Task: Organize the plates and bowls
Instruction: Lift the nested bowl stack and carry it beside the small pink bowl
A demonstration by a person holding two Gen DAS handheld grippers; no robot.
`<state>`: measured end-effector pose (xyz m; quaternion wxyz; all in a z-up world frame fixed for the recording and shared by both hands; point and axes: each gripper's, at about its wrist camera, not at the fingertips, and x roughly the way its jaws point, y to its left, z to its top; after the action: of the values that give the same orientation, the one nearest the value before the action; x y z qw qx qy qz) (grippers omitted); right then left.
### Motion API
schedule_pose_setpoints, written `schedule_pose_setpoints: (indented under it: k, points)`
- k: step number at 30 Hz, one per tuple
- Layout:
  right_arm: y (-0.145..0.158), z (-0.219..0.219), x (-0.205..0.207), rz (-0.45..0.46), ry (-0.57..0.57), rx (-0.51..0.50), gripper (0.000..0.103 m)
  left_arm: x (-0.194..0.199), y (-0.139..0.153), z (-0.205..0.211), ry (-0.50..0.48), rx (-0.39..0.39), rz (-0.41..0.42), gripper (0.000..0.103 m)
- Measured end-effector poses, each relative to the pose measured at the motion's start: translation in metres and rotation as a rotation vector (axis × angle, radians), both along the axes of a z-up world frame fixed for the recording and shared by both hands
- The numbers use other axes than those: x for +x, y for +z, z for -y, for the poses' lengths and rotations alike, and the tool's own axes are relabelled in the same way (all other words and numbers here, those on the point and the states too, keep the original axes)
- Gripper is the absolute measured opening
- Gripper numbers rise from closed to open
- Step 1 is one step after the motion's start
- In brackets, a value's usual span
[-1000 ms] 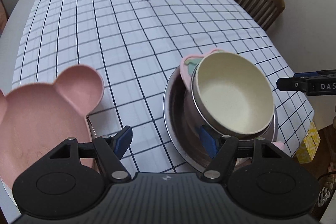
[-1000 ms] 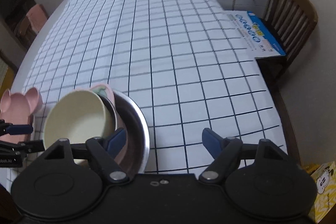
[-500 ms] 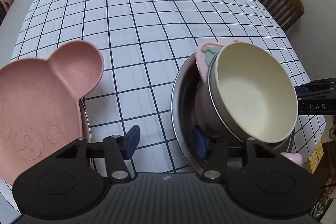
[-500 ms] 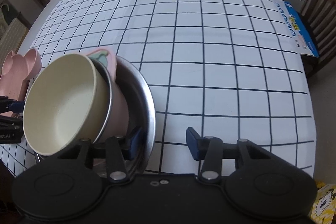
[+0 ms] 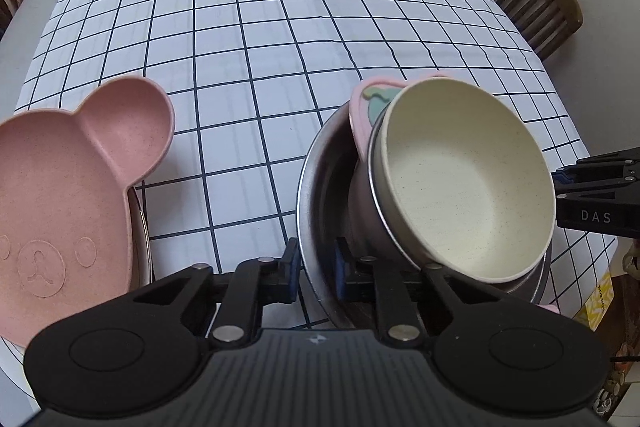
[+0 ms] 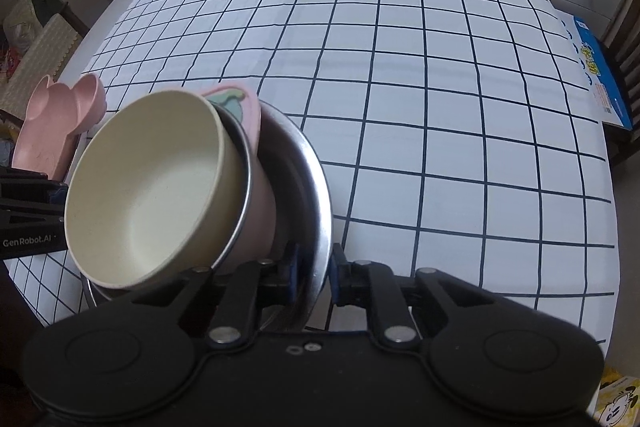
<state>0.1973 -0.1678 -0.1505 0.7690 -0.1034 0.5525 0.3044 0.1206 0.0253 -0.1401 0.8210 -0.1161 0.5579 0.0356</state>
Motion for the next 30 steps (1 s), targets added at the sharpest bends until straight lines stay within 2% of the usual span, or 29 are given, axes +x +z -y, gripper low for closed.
schedule_pose_setpoints:
  k: [15, 30]
  points:
    - [0.01, 0.0, -0.002, 0.027, 0.014, 0.024, 0.014, -0.004, 0.011, -0.002, 0.024, 0.017, 0.016, 0.015]
    - [0.065, -0.019, -0.023, 0.058, -0.091, 0.029, 0.013, -0.023, 0.065, -0.035, -0.001, 0.002, 0.078, 0.016]
